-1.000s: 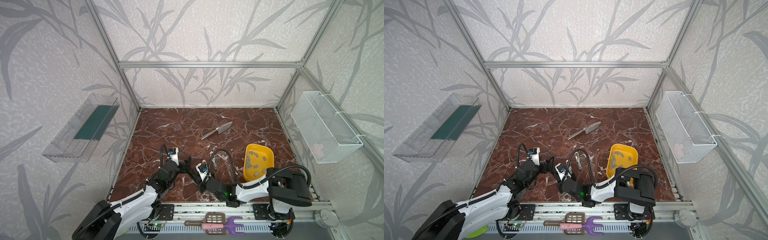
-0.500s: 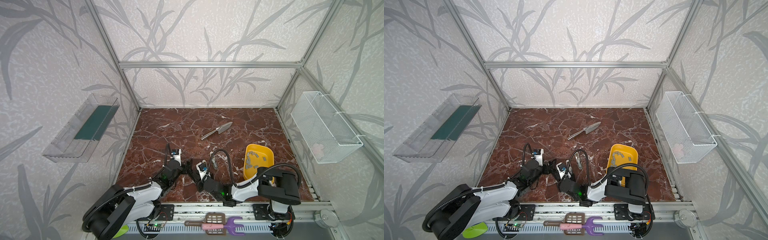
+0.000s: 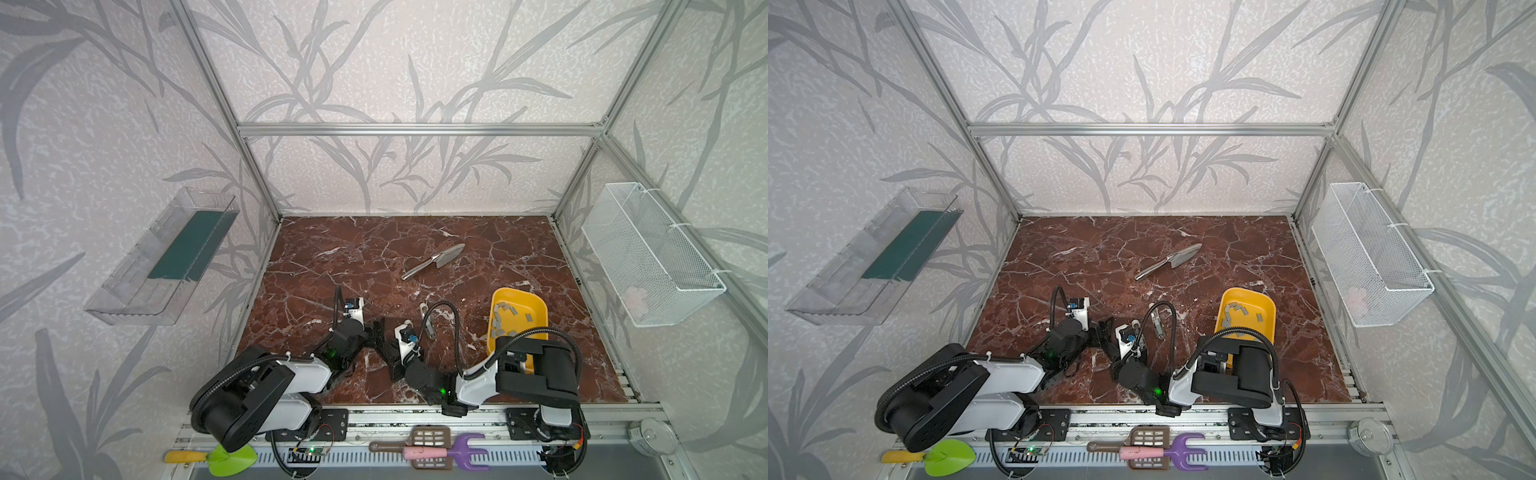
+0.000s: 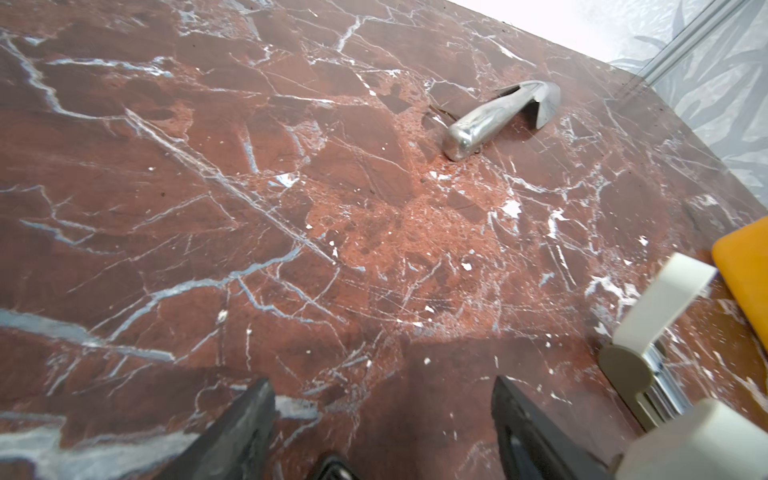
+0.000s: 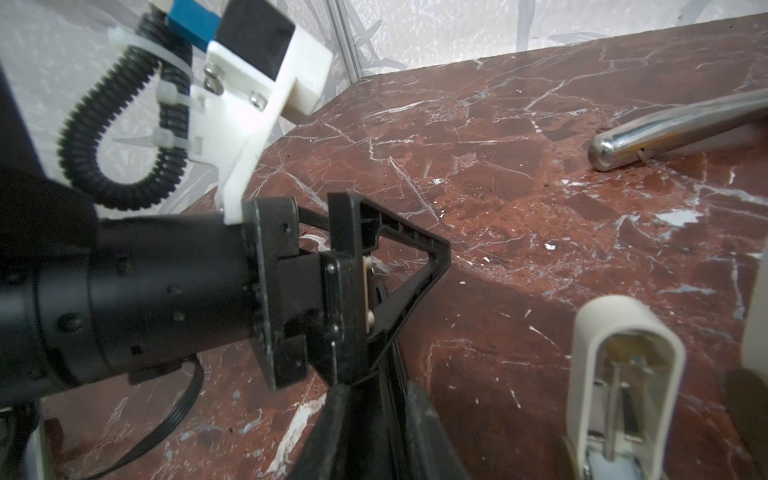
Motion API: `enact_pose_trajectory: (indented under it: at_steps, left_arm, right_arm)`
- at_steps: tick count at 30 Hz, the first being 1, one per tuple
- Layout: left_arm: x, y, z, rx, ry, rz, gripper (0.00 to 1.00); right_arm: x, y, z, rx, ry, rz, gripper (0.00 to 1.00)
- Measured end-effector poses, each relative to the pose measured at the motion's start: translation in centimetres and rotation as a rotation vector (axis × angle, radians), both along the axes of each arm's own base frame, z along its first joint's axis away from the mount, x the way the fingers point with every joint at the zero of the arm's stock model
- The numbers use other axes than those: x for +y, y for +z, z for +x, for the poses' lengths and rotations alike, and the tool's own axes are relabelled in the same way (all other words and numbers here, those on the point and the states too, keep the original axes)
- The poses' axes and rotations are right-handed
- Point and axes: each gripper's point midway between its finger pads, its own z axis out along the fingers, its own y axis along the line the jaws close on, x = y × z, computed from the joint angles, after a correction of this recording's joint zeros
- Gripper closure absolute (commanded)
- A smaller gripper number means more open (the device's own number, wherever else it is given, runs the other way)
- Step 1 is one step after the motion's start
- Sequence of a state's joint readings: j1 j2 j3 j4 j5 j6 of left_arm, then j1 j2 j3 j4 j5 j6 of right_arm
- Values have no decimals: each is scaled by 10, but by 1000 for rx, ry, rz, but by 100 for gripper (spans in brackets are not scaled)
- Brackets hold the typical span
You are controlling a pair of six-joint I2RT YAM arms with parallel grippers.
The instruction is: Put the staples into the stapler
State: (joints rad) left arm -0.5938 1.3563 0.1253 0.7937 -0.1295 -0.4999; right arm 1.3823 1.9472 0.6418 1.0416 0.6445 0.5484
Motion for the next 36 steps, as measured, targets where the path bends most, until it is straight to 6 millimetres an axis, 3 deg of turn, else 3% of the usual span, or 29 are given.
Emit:
enact_pose_trajectory:
  at_steps: [13,17,20,24,26,28,31,36]
  left_arm:
    - [-8,1,13,-61,5,-50,20]
    - [-7,5,15,-75,9,-60,19]
    - [-1,13,20,-67,35,-45,16]
    - [9,49,43,-90,111,-21,11]
    - [19,66,54,-100,152,-27,10]
    - [33,70,58,-90,190,-30,10]
    - [50,60,56,-38,226,-20,10]
    - [52,50,47,18,212,-10,9]
  right_arm:
    - [2,-10,3,32,-43,69,73]
    - [3,-8,0,31,-21,28,63]
    - [2,-5,1,23,-5,-33,48]
    - [-2,-12,-2,33,27,-155,37]
    - [-4,-21,-5,44,43,-214,36]
    - [-7,-28,-7,56,54,-257,36]
    - [-12,-37,-9,69,60,-302,40]
    - [-4,-44,-8,67,72,-338,54]
